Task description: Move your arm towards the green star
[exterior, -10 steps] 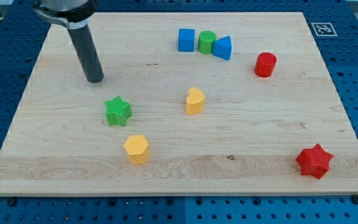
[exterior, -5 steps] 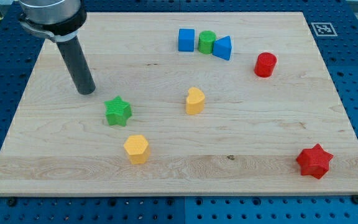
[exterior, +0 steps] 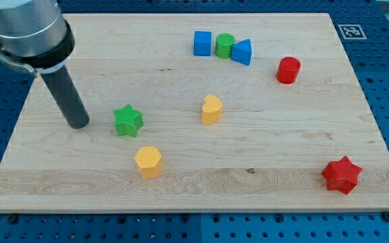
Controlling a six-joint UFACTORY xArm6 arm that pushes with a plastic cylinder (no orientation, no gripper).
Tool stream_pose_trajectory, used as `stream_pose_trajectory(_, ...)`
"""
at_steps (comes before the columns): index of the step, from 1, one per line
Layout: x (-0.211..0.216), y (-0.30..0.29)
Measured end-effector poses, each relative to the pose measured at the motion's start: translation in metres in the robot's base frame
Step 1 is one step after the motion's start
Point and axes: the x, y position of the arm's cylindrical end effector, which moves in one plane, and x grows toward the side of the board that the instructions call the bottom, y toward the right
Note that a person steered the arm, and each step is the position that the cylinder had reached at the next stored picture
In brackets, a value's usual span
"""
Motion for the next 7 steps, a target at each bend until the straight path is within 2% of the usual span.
stream_pose_trajectory(4, 0.061, 0.008)
stream_pose_trajectory(7, 0.061, 0.036)
